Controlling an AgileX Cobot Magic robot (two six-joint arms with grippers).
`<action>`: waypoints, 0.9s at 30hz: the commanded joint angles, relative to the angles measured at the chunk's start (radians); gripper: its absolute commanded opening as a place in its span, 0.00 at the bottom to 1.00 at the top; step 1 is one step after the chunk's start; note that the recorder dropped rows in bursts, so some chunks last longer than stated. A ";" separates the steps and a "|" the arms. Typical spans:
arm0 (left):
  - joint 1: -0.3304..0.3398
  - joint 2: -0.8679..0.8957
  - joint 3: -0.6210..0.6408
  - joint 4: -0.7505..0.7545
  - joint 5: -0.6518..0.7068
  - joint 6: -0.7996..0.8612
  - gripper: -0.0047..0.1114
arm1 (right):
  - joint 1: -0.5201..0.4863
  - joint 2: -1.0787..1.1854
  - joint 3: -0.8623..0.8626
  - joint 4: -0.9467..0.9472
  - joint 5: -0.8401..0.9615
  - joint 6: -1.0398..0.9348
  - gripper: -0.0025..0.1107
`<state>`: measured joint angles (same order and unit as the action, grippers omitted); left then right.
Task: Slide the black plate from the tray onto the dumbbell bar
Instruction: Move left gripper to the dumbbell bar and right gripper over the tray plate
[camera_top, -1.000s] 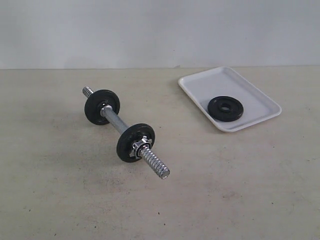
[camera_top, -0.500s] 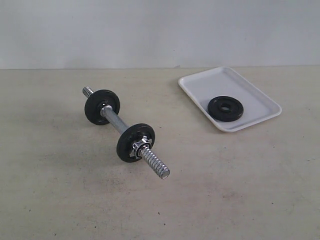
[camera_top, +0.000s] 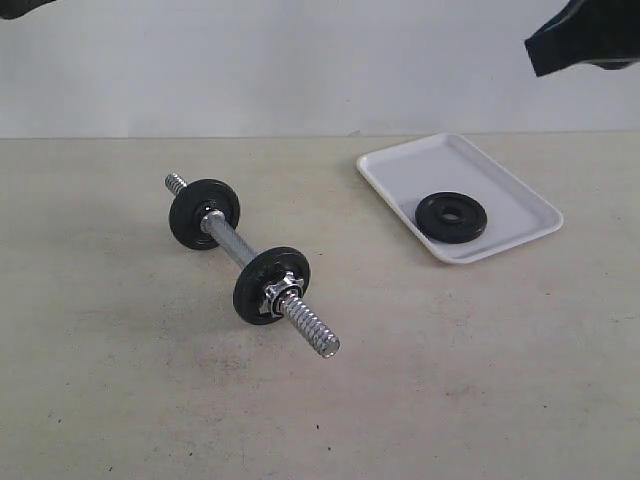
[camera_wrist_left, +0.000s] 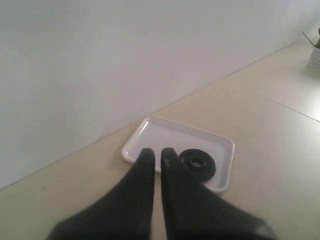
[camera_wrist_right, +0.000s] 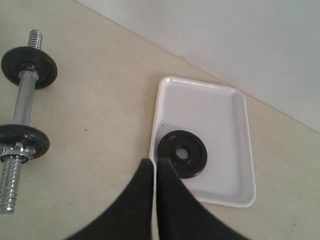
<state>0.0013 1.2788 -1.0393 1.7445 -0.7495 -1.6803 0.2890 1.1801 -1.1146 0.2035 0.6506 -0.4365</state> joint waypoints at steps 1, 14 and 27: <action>-0.001 0.002 0.014 0.000 0.033 0.091 0.08 | 0.002 0.019 -0.004 0.001 0.086 -0.033 0.02; -0.001 0.061 0.220 0.000 0.097 0.463 0.08 | 0.002 0.215 -0.002 0.145 0.183 -0.207 0.02; -0.126 0.271 0.247 0.000 0.240 0.356 0.08 | 0.002 0.307 -0.002 0.209 0.195 -0.281 0.02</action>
<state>-0.0882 1.5200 -0.7951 1.7505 -0.5873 -1.2663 0.2890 1.4746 -1.1146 0.4051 0.8442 -0.7059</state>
